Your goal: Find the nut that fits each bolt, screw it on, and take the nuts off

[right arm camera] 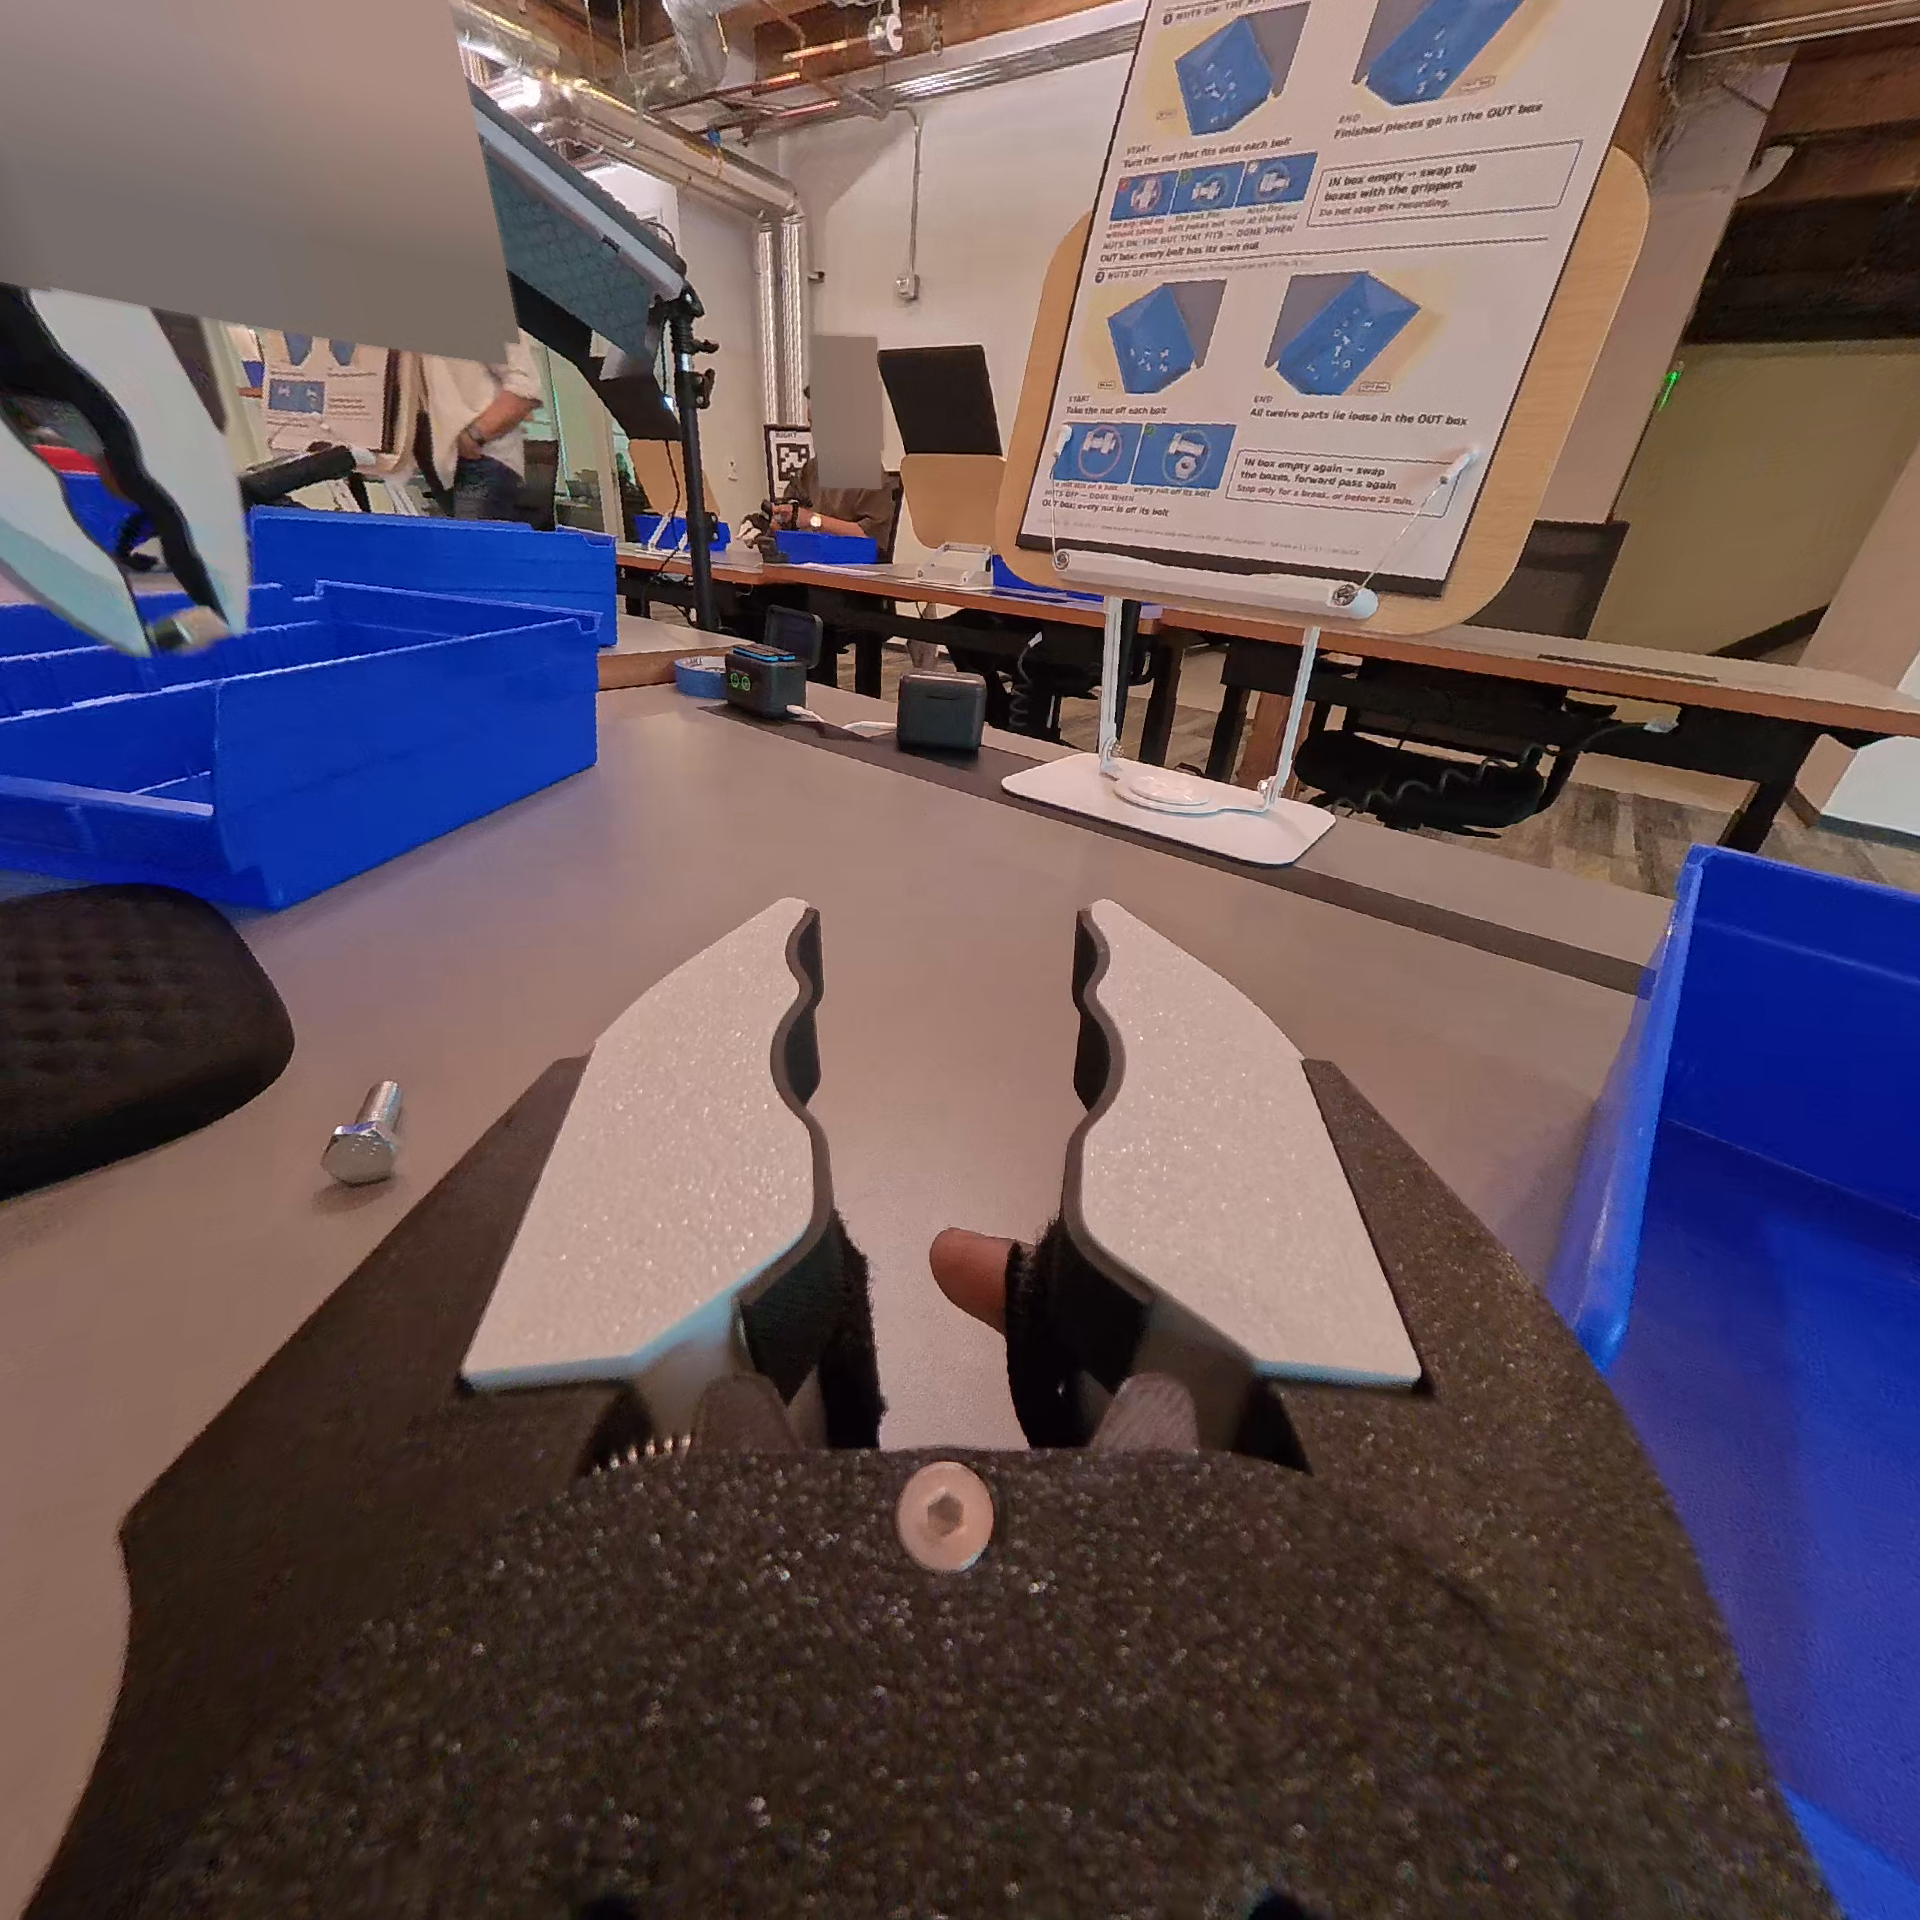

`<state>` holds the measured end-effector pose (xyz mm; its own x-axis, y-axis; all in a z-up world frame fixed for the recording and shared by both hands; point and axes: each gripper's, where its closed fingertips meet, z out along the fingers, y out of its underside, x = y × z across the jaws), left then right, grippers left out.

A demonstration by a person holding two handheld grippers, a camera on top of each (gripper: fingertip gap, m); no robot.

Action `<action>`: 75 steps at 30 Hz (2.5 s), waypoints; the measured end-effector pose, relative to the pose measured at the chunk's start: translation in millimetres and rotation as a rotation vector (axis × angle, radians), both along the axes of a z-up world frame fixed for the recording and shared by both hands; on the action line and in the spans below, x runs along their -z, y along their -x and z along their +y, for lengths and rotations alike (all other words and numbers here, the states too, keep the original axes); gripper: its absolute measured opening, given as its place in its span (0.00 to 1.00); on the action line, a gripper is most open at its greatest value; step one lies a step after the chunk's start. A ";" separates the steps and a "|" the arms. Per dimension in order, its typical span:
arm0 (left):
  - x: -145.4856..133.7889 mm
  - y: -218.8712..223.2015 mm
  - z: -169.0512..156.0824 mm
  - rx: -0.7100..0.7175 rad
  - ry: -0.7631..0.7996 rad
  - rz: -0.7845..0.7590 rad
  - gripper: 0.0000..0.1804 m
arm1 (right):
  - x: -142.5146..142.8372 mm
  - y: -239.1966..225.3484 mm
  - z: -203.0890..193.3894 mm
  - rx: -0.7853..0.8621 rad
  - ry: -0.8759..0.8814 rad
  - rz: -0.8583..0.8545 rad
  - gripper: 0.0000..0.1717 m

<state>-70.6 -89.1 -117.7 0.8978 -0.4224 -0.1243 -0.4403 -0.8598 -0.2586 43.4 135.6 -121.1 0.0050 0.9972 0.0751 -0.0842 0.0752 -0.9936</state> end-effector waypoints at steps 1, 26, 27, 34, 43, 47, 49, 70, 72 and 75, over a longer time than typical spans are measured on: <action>6.3 -10.5 9.5 0.041 0.014 -0.012 0.10 | -0.2 -0.1 -0.1 0.000 0.000 0.001 0.27; 119.8 -90.0 84.4 0.258 0.262 -0.123 0.10 | -0.8 -0.6 2.1 -0.002 0.024 0.011 0.27; 121.3 -89.6 84.4 0.255 0.265 -0.118 0.10 | -0.6 -0.5 2.3 -0.001 0.024 0.010 0.27; 124.0 -88.0 85.0 0.233 0.257 -0.120 0.13 | 0.4 0.3 2.3 0.001 0.023 0.002 0.27; 64.6 -78.5 116.0 0.000 -0.373 -0.438 0.17 | 2.9 2.7 1.3 0.000 0.014 -0.020 0.27; 0.3 -42.9 109.4 -0.219 -0.975 -0.721 0.19 | 8.4 8.1 -8.0 -0.037 -0.034 -0.077 0.28; -14.0 -25.6 92.2 -0.301 -1.181 -0.779 0.22 | 17.0 14.6 -16.3 -0.070 -0.072 -0.159 0.28; -24.9 3.0 44.3 -0.412 -1.522 -0.757 0.28 | 113.6 70.3 -168.7 -0.555 -0.277 -1.112 0.13; -24.2 2.4 44.8 -0.409 -1.517 -0.755 0.29 | 119.3 69.9 -169.4 -0.552 -0.289 -1.134 0.10; -23.0 1.6 45.8 -0.406 -1.507 -0.752 0.29 | 118.9 70.7 -167.4 -0.544 -0.274 -1.112 0.06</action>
